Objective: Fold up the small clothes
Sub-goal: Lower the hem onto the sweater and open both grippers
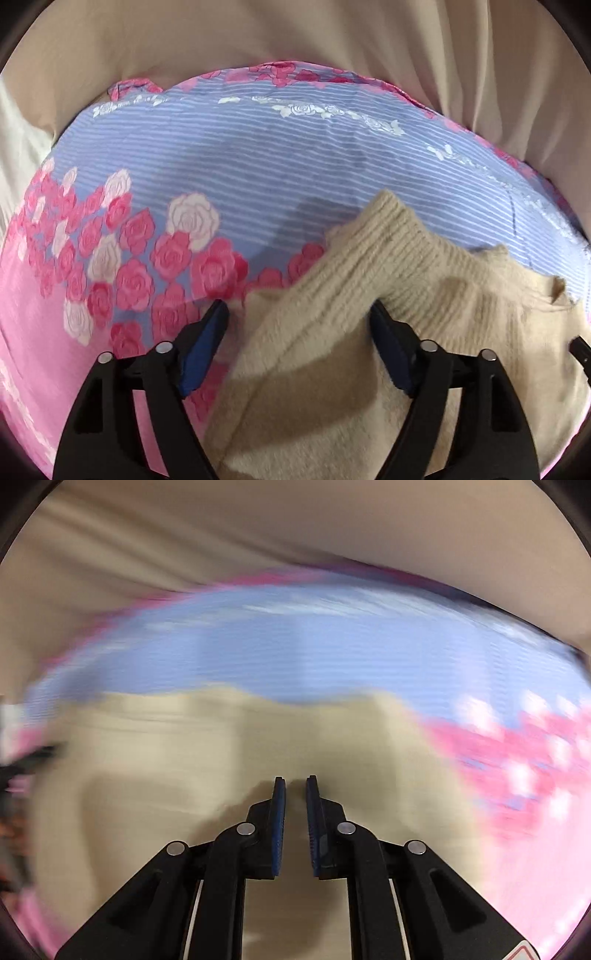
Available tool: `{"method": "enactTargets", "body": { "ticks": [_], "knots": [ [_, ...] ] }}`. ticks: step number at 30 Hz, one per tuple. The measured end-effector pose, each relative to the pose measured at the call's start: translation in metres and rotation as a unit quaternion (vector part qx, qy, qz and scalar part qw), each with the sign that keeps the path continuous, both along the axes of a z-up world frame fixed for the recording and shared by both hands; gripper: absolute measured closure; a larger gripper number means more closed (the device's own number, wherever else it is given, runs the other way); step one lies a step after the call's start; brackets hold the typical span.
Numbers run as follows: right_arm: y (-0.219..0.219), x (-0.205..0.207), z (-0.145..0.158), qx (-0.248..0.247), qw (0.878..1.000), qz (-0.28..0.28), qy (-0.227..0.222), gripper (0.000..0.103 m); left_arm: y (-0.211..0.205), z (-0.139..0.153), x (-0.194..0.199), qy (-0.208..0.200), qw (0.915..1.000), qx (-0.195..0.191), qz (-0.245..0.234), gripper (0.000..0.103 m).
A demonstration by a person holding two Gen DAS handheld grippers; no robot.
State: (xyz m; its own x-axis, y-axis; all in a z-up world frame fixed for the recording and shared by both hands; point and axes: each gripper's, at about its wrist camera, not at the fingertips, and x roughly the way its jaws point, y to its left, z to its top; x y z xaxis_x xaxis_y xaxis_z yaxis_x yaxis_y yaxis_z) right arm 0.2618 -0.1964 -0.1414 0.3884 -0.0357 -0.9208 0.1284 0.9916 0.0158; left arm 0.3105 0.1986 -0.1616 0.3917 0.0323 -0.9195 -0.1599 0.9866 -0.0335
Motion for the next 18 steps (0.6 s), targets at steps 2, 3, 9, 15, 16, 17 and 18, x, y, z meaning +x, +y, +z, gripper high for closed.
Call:
{"method": "enactTargets", "body": {
  "ticks": [2, 3, 9, 15, 16, 17, 18],
  "knots": [
    [-0.03, -0.003, -0.004, 0.073, 0.997, -0.02, -0.018, 0.103, 0.004, -0.001, 0.001, 0.001, 1.0, -0.005, 0.008, 0.023],
    [-0.04, -0.003, 0.0, 0.105, 0.993, -0.043, -0.011, 0.103, 0.005, 0.0, 0.001, 0.003, 0.9998, -0.01, 0.015, 0.023],
    [-0.033, -0.019, 0.006, 0.028, 1.0, -0.008, -0.004, 0.092, 0.017, 0.03, -0.032, -0.027, 0.9961, -0.072, 0.042, 0.027],
    [-0.049, -0.082, 0.056, 0.048, 0.997, -0.03, -0.058, 0.058, 0.053, 0.05, -0.091, -0.038, 0.9819, -0.171, 0.072, 0.017],
    [-0.051, -0.099, 0.06, 0.054, 0.996, -0.04, -0.061, 0.05, 0.063, 0.051, -0.109, -0.041, 0.9752, -0.202, 0.081, 0.017],
    [-0.052, -0.111, 0.061, 0.061, 0.995, -0.045, -0.059, 0.049, 0.07, 0.049, -0.124, -0.038, 0.9701, -0.223, 0.088, 0.016],
    [-0.054, -0.128, 0.06, 0.075, 0.995, -0.047, -0.055, 0.048, 0.077, 0.045, -0.143, -0.028, 0.9647, -0.243, 0.099, 0.016]
  ]
}}
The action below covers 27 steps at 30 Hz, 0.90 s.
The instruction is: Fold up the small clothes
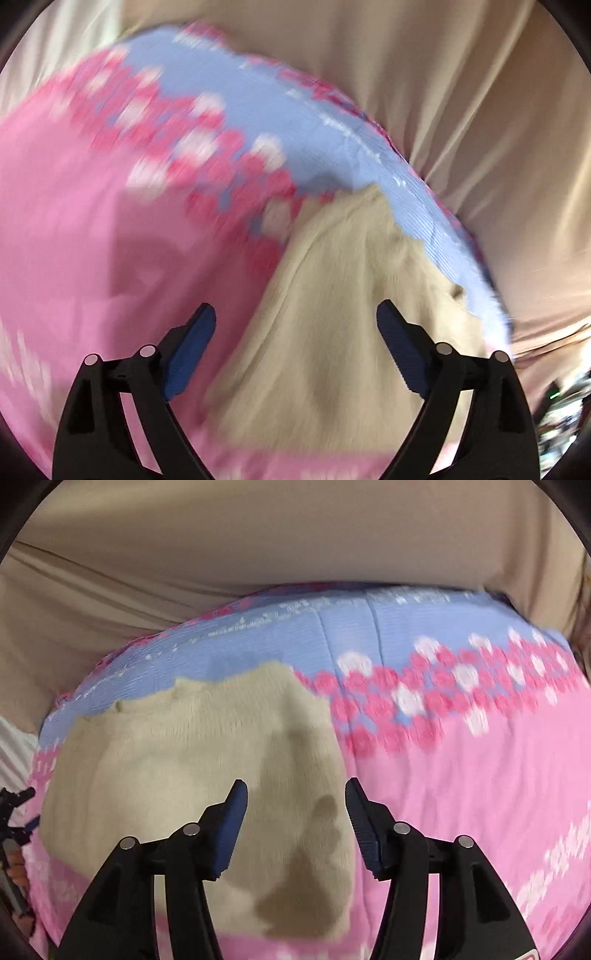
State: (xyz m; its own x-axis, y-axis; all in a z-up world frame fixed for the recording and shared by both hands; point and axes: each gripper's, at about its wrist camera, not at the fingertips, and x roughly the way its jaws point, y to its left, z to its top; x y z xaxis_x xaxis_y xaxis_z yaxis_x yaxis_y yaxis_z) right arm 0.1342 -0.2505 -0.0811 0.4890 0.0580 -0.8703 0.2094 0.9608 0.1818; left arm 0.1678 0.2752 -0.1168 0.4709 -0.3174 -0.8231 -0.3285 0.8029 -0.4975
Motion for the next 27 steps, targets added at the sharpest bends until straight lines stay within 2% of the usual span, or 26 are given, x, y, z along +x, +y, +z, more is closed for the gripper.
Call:
{"method": "enactTargets", "body": {
  "ticks": [2, 3, 6, 9, 11, 13, 14, 15, 17, 18, 19, 21, 24, 27],
  "knots": [
    [-0.001, -0.022, -0.007, 0.021, 1.0, -0.009, 0.011, 0.039, 0.007, -0.009, -0.024, 0.017, 0.9994, -0.026, 0.015, 0.016],
    [-0.001, -0.034, -0.014, 0.037, 0.999, -0.017, 0.02, 0.038, 0.01, -0.015, -0.036, 0.025, 0.9982, -0.046, 0.029, 0.016],
    [-0.003, -0.062, -0.036, 0.105, 0.993, -0.052, 0.031, 0.036, 0.013, -0.039, -0.07, 0.044, 0.9862, -0.131, 0.091, 0.015],
    [-0.002, -0.068, -0.056, 0.17, 0.981, -0.091, 0.034, 0.031, 0.006, -0.052, -0.079, 0.047, 0.9745, -0.179, 0.128, 0.014],
    [-0.001, -0.066, -0.063, 0.191, 0.975, -0.11, 0.037, 0.029, -0.001, -0.055, -0.075, 0.044, 0.9711, -0.188, 0.141, 0.009],
    [-0.001, -0.06, -0.069, 0.215, 0.968, -0.127, 0.034, 0.029, -0.005, -0.054, -0.064, 0.036, 0.9705, -0.193, 0.14, 0.009],
    [-0.002, -0.057, -0.073, 0.23, 0.963, -0.134, 0.033, 0.042, -0.009, -0.054, -0.057, 0.039, 0.971, -0.193, 0.135, 0.01],
    [-0.003, -0.054, -0.077, 0.253, 0.958, -0.132, 0.036, 0.052, -0.012, -0.053, -0.051, 0.038, 0.9722, -0.193, 0.128, 0.015],
    [-0.003, -0.048, -0.079, 0.268, 0.953, -0.137, 0.043, 0.071, -0.021, -0.053, -0.036, 0.055, 0.978, -0.168, 0.11, 0.029],
    [-0.003, -0.046, -0.072, 0.263, 0.955, -0.136, 0.036, 0.075, -0.024, -0.053, -0.029, 0.065, 0.9805, -0.154, 0.104, 0.053],
    [-0.004, -0.047, -0.061, 0.256, 0.957, -0.135, 0.025, 0.082, -0.025, -0.051, -0.024, 0.067, 0.9817, -0.15, 0.096, 0.07],
    [-0.01, -0.052, -0.029, 0.24, 0.962, -0.126, -0.002, 0.087, -0.019, -0.041, -0.026, 0.062, 0.9791, -0.166, 0.1, 0.077],
    [-0.013, -0.069, 0.015, 0.203, 0.974, -0.098, -0.024, 0.09, -0.01, -0.015, -0.043, 0.047, 0.9754, -0.192, 0.097, 0.079],
    [-0.015, -0.101, 0.03, 0.167, 0.982, -0.085, -0.009, 0.09, -0.012, 0.002, -0.073, 0.054, 0.9753, -0.2, 0.076, 0.079]
  ]
}}
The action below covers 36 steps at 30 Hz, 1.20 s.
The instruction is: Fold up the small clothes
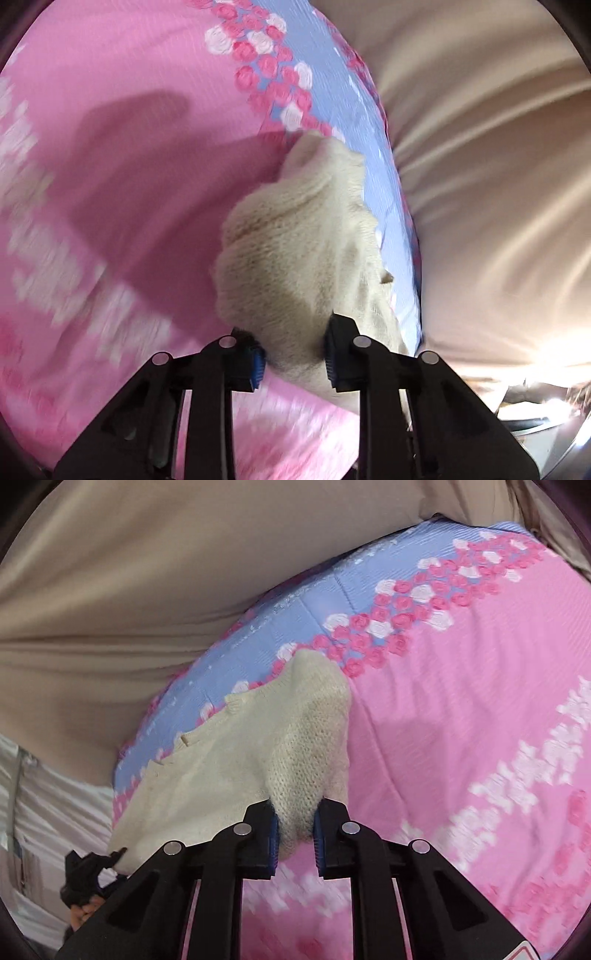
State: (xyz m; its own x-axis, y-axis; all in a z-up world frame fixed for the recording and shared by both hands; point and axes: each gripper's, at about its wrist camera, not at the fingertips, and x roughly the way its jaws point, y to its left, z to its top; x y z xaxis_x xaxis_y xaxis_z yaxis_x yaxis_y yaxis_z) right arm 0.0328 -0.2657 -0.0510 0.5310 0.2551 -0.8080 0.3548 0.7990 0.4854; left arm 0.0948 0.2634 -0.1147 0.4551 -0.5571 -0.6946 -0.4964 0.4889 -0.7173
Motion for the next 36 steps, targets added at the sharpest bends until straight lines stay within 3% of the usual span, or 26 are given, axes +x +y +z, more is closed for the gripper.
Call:
{"method": "enactTargets", "body": {
  "ticks": [2, 6, 7, 9, 10, 12, 13, 14, 16, 18, 20, 25, 26, 27, 28, 29, 30, 33, 34, 36],
  "knots": [
    [-0.003, -0.026, -0.012, -0.008, 1.0, 0.002, 0.028, 0.089, -0.006, -0.004, -0.027, 0.022, 0.9996, 0.001, -0.017, 0.079],
    [-0.006, -0.069, -0.085, -0.005, 0.992, 0.009, 0.128, 0.08, -0.013, -0.049, -0.072, 0.087, 0.9951, 0.032, -0.034, 0.077],
    [-0.009, -0.075, -0.093, -0.006, 0.991, 0.005, 0.136, 0.075, -0.012, -0.063, -0.079, 0.098, 0.9942, 0.032, -0.029, 0.072],
    [-0.016, -0.083, -0.08, 0.006, 0.993, -0.022, 0.12, 0.074, -0.004, -0.061, -0.083, 0.091, 0.9956, 0.023, -0.003, 0.072],
    [-0.017, -0.083, -0.064, -0.013, 0.994, -0.026, 0.104, 0.074, -0.003, -0.043, -0.08, 0.081, 0.9952, 0.055, -0.009, 0.073],
    [-0.014, -0.075, -0.031, -0.072, 0.995, -0.014, 0.072, 0.07, -0.006, 0.005, -0.071, 0.02, 0.9872, 0.152, -0.045, 0.075],
    [-0.009, -0.066, -0.011, -0.105, 0.993, 0.003, 0.049, 0.078, -0.015, 0.042, -0.063, -0.043, 0.9738, 0.212, -0.071, 0.074],
    [-0.003, -0.056, 0.003, -0.123, 0.992, 0.026, 0.029, 0.097, -0.022, 0.064, -0.06, -0.08, 0.9621, 0.247, -0.084, 0.073],
    [0.01, -0.025, 0.018, -0.146, 0.987, 0.069, 0.014, 0.101, -0.037, 0.095, -0.043, -0.133, 0.9413, 0.293, -0.102, 0.063],
    [0.021, 0.008, 0.018, -0.163, 0.981, 0.104, 0.005, 0.093, -0.054, 0.105, -0.014, -0.156, 0.9293, 0.311, -0.123, 0.051],
    [0.021, 0.038, 0.004, -0.188, 0.976, 0.106, 0.009, 0.052, -0.064, 0.092, 0.01, -0.141, 0.9236, 0.328, -0.139, 0.037],
    [0.015, 0.102, -0.055, -0.215, 0.967, 0.112, 0.075, 0.05, -0.064, 0.009, 0.082, -0.023, 0.9274, 0.343, -0.148, 0.035],
    [0.014, 0.109, -0.065, -0.213, 0.967, 0.113, 0.088, 0.055, -0.065, -0.003, 0.084, -0.003, 0.9291, 0.336, -0.154, 0.035],
    [0.014, 0.112, -0.074, -0.199, 0.967, 0.117, 0.103, 0.072, -0.064, -0.016, 0.087, 0.016, 0.9318, 0.325, -0.16, 0.042],
    [0.015, 0.114, -0.078, -0.189, 0.968, 0.118, 0.115, 0.097, -0.062, -0.023, 0.086, 0.018, 0.9331, 0.319, -0.164, 0.059],
    [0.015, 0.113, -0.072, -0.18, 0.972, 0.109, 0.107, 0.097, -0.062, -0.023, 0.085, 0.014, 0.934, 0.315, -0.167, 0.069],
    [0.016, 0.107, -0.054, -0.168, 0.979, 0.098, 0.065, 0.097, -0.061, -0.015, 0.08, -0.001, 0.9381, 0.306, -0.163, 0.085],
    [0.013, 0.091, -0.013, -0.155, 0.986, 0.063, -0.011, 0.097, -0.057, 0.025, 0.07, -0.069, 0.9449, 0.286, -0.145, 0.089],
    [0.008, 0.091, -0.012, -0.154, 0.987, 0.049, -0.019, 0.097, -0.059, 0.033, 0.073, -0.078, 0.9441, 0.285, -0.146, 0.089],
    [-0.002, 0.102, -0.037, -0.161, 0.986, 0.04, 0.01, 0.096, -0.062, 0.03, 0.085, -0.071, 0.9444, 0.283, -0.151, 0.089]
  ]
}}
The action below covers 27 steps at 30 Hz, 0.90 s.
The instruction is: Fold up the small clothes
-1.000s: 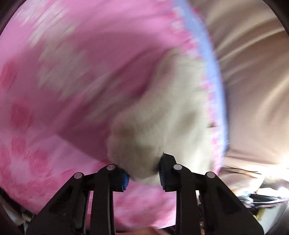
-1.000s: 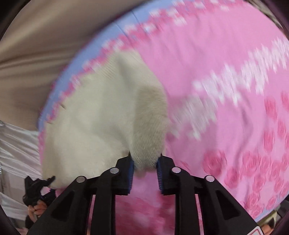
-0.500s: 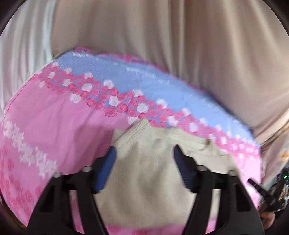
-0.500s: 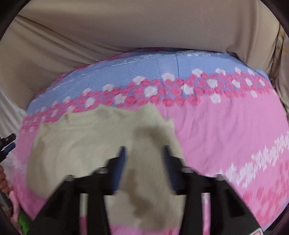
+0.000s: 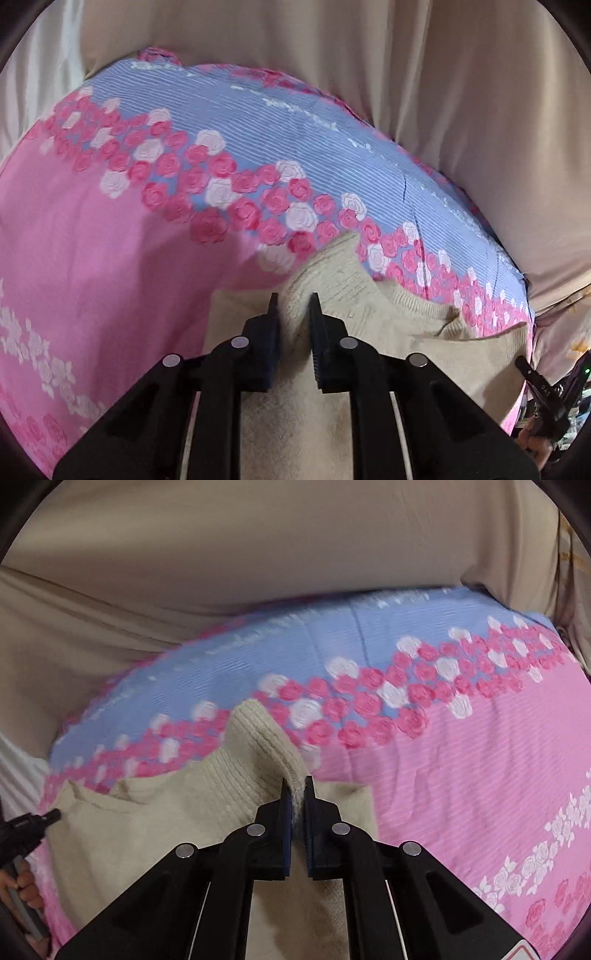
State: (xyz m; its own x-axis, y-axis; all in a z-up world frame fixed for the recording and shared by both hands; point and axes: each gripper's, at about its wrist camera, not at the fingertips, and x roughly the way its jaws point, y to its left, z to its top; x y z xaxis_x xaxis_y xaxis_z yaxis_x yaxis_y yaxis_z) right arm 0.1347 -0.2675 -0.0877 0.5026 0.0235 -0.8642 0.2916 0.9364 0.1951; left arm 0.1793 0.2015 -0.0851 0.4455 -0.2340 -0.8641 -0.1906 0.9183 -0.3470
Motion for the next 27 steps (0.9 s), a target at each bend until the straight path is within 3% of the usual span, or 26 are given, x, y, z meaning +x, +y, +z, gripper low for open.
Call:
{"method": "enactTargets", "body": {
  "ticks": [1, 3, 4, 6, 8, 9, 11, 12, 13, 14, 17, 19, 23, 27],
  "knots": [
    [-0.004, 0.007, -0.019, -0.002, 1.0, -0.004, 0.026, 0.093, -0.002, -0.01, 0.008, 0.01, 0.9999, 0.01, 0.003, 0.086],
    [-0.008, 0.013, -0.052, 0.001, 0.996, -0.009, 0.091, 0.094, -0.006, -0.043, 0.023, 0.065, 0.9951, 0.074, -0.002, 0.083],
    [-0.009, 0.007, -0.042, 0.006, 0.998, -0.019, 0.062, 0.093, -0.008, -0.051, 0.028, 0.084, 0.9925, 0.089, -0.004, 0.082],
    [-0.005, -0.01, -0.01, 0.018, 1.0, -0.023, 0.01, 0.092, -0.003, -0.038, 0.017, 0.054, 0.996, 0.07, 0.005, 0.075],
    [0.003, -0.024, 0.008, 0.027, 0.999, -0.011, -0.022, 0.092, 0.005, -0.017, -0.002, 0.029, 0.9956, 0.087, 0.017, 0.055],
    [0.01, -0.027, 0.006, 0.022, 1.0, 0.006, -0.018, 0.092, 0.008, -0.011, -0.011, 0.017, 0.9944, 0.102, 0.018, 0.045],
    [0.021, -0.018, -0.017, -0.009, 0.999, 0.037, 0.034, 0.092, 0.01, -0.01, -0.023, 0.019, 0.9926, 0.119, 0.012, 0.044],
    [0.024, -0.014, -0.04, -0.034, 0.995, 0.042, 0.081, 0.092, 0.011, -0.011, -0.029, 0.025, 0.9938, 0.108, 0.006, 0.044],
    [0.025, -0.014, -0.045, -0.04, 0.995, 0.038, 0.089, 0.093, 0.012, -0.012, -0.035, 0.03, 0.9947, 0.098, 0.003, 0.044],
    [0.026, -0.019, -0.037, -0.039, 0.996, 0.028, 0.071, 0.092, 0.016, -0.013, -0.041, 0.036, 0.9958, 0.084, 0.003, 0.043],
    [0.036, -0.038, 0.011, -0.044, 0.999, 0.014, -0.001, 0.089, 0.036, -0.018, -0.07, 0.06, 0.9978, 0.009, 0.026, 0.026],
    [0.045, -0.052, 0.031, -0.044, 0.998, 0.033, -0.027, 0.085, 0.051, -0.028, -0.097, 0.081, 0.9949, -0.028, 0.052, 0.024],
    [0.06, -0.073, 0.025, -0.03, 0.997, 0.067, -0.01, 0.084, 0.05, -0.052, -0.127, 0.113, 0.9913, -0.013, 0.066, 0.024],
    [0.071, -0.105, 0.007, 0.029, 0.998, 0.054, 0.024, 0.084, 0.042, -0.07, -0.141, 0.118, 0.9882, -0.056, 0.08, 0.022]
  ]
}}
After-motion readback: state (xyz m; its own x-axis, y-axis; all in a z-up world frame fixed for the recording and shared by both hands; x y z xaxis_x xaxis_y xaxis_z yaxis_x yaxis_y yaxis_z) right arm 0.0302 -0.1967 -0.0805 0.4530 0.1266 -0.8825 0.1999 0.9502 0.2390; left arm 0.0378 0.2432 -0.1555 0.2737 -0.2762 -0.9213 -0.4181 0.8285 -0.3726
